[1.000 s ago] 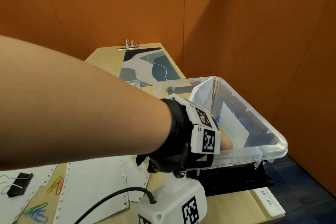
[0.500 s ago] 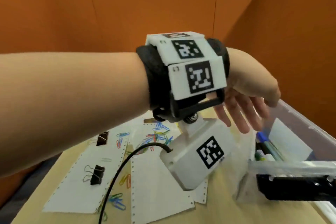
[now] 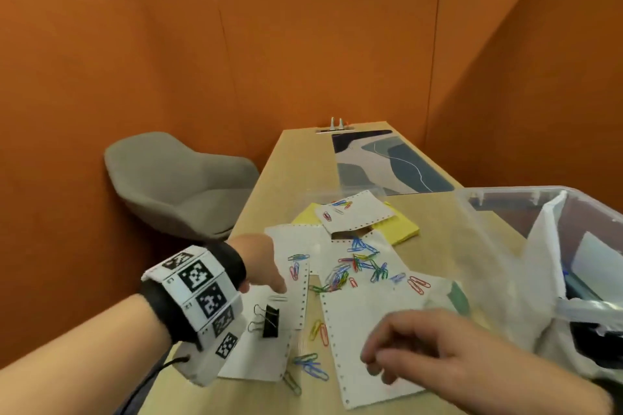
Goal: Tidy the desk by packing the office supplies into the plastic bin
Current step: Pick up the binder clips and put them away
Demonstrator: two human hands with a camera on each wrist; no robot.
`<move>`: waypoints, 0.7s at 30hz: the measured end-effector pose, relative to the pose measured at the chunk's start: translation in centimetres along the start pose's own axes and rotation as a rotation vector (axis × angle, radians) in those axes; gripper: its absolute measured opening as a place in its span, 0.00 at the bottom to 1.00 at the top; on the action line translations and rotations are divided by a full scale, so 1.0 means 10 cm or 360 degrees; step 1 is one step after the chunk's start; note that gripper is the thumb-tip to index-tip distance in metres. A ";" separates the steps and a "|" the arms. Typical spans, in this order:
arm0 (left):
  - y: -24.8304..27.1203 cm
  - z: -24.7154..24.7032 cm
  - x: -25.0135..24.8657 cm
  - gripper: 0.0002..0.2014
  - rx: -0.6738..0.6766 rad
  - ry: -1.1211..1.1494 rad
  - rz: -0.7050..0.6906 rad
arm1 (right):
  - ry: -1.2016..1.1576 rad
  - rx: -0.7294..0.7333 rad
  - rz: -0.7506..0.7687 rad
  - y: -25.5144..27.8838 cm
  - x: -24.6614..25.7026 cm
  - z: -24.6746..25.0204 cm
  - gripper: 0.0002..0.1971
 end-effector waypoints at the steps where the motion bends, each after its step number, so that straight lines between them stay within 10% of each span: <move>1: -0.03 -0.11 0.08 0.16 0.0030 0.0012 0.0032 | 0.0004 -0.0008 0.0022 -0.15 0.02 0.02 0.09; 10: -0.28 -0.61 0.32 0.02 0.0255 0.1052 0.0049 | -0.0089 -0.0097 -0.0188 -1.12 -0.34 0.10 0.10; 21: -0.28 -0.42 -0.10 0.09 0.0391 0.2341 -0.0264 | -0.0692 -0.0076 -0.0209 -1.29 -0.42 0.14 0.07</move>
Point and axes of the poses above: each hand's wrist, its own y-axis away from the middle knuckle, its own z-axis out of the back of the hand, x = y × z, the point moved 7 cm from there along -y, towards the middle knuckle
